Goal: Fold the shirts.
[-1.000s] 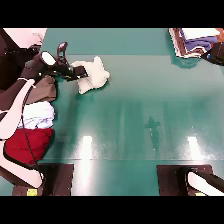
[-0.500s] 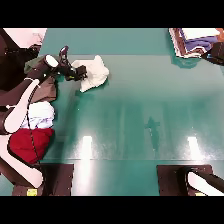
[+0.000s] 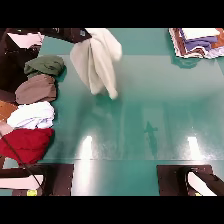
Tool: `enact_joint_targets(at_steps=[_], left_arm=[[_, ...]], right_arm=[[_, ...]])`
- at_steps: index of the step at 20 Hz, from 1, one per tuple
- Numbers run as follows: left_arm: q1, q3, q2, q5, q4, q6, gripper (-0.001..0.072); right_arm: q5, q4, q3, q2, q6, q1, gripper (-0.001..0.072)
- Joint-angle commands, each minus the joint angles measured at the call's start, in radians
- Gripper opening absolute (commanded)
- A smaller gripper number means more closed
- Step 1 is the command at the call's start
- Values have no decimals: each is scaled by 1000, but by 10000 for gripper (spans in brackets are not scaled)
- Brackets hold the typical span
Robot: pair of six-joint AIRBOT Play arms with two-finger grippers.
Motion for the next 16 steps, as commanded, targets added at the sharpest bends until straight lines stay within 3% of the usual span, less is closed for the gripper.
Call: enact_joint_targets(at_steps=[1, 4, 7, 8, 9, 10, 12, 16], left_arm=[[-123, -34, 108, -152, 25, 54, 23], [-228, -173, 103, -114, 132, 64, 24], [-237, -350, 59, -22, 159, 78, 25], [-227, -396, 35, 14, 188, 71, 110], [-209, -421, 12, 40, 210, 29, 468], [-183, -425, -14, 46, 218, -34, 720], [-106, -425, -29, 25, 214, -100, 645], [30, -474, 10, -144, 204, -113, 645]], right_arm=[[-24, -17, 0, 35, 0, 1, 16], [13, -16, 0, 36, 0, 1, 15], [57, -16, 0, 29, 0, 1, 15], [72, -17, 0, 29, 0, 1, 16], [83, -17, 0, 28, 0, 1, 16], [88, -18, 0, 28, 0, 1, 15], [89, -18, 0, 28, 0, 1, 16], [102, -18, 0, 20, 0, 1, 16]])
